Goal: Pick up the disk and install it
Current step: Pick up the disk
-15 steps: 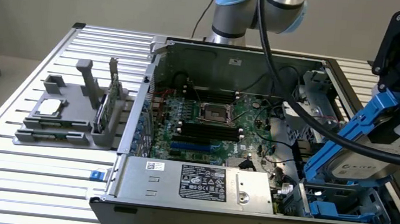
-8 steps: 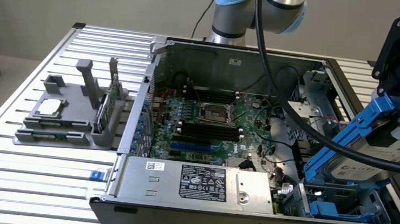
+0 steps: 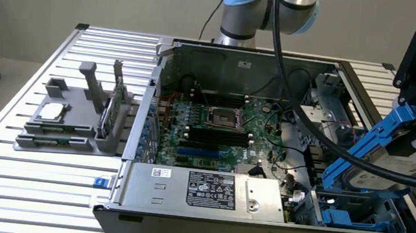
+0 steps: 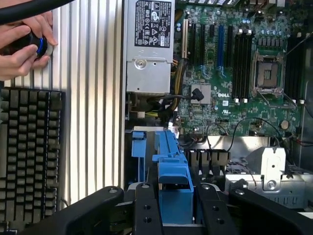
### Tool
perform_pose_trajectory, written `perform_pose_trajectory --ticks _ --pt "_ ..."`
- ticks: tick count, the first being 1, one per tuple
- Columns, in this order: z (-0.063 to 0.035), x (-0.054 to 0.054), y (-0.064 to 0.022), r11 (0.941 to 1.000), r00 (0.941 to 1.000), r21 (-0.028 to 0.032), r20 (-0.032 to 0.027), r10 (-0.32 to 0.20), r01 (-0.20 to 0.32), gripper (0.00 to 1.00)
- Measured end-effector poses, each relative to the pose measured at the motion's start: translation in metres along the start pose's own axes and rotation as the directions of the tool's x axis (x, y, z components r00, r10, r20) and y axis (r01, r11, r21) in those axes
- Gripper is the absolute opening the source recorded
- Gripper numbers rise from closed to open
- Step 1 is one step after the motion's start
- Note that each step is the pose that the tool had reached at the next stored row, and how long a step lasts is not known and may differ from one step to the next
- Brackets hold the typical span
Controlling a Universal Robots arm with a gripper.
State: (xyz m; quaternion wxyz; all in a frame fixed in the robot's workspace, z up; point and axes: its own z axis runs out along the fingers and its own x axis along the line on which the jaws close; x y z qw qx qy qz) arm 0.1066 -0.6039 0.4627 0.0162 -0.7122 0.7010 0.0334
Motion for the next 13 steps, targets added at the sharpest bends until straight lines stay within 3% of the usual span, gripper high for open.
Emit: perform_pose_trajectory --ticks 7,13 --pt "0.0027 0.0019 -0.0039 0.9999 0.9999 0.0028 0.0074 0.013 -0.013 0.33" --pt "0.0028 0.002 -0.0039 0.9999 0.9999 0.0028 0.0079 0.013 -0.013 0.33"
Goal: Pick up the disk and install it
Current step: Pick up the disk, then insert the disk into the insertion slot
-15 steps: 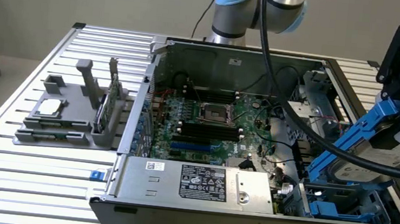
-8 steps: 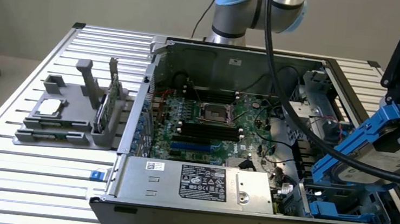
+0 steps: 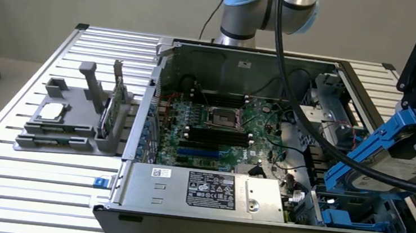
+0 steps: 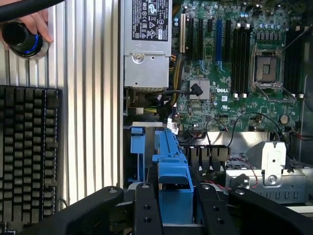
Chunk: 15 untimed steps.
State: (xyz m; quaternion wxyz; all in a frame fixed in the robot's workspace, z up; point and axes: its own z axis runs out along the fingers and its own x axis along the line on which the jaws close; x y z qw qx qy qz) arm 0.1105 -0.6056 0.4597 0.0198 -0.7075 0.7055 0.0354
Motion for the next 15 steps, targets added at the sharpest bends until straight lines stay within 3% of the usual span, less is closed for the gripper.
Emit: perform_pose_trajectory --ticks 15 --pt "0.0 0.0 0.0 1.0 1.0 0.0 0.0 0.0 0.0 0.33"
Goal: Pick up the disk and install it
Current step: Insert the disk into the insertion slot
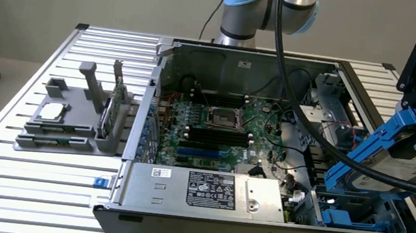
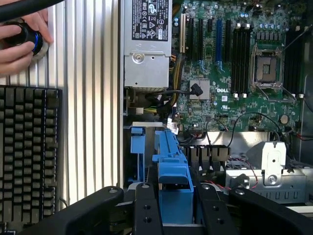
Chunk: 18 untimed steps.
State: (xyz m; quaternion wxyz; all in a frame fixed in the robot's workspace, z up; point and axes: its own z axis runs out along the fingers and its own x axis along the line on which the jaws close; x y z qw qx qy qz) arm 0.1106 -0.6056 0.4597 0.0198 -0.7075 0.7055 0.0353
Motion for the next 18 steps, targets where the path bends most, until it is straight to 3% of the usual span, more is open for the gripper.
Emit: perform_pose_trajectory --ticks 9,18 --pt "0.0035 0.0 0.0011 1.0 1.0 0.007 -0.0035 0.0 0.0 0.33" --pt "0.0103 0.003 0.0013 1.0 1.0 0.009 -0.0034 0.0 0.001 0.33"
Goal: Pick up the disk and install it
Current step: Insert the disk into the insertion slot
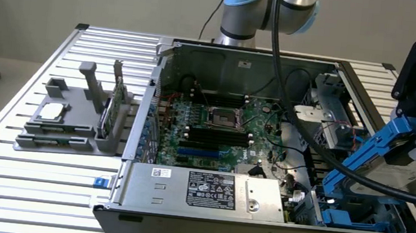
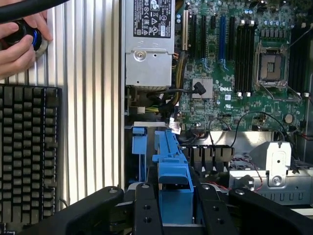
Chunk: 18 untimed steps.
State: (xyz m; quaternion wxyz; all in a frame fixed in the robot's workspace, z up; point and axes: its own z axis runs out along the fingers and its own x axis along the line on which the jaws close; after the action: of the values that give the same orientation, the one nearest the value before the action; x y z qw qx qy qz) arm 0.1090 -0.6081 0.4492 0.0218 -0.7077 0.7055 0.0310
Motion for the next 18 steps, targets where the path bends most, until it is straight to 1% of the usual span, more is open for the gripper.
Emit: perform_pose_trajectory --ticks 4,18 --pt "0.0031 0.0019 0.0 1.0 1.0 0.0002 -0.0003 0.0 0.0 0.33" --pt "0.0087 0.0067 0.0003 1.0 1.0 0.0002 -0.0002 0.0 0.0 0.33"
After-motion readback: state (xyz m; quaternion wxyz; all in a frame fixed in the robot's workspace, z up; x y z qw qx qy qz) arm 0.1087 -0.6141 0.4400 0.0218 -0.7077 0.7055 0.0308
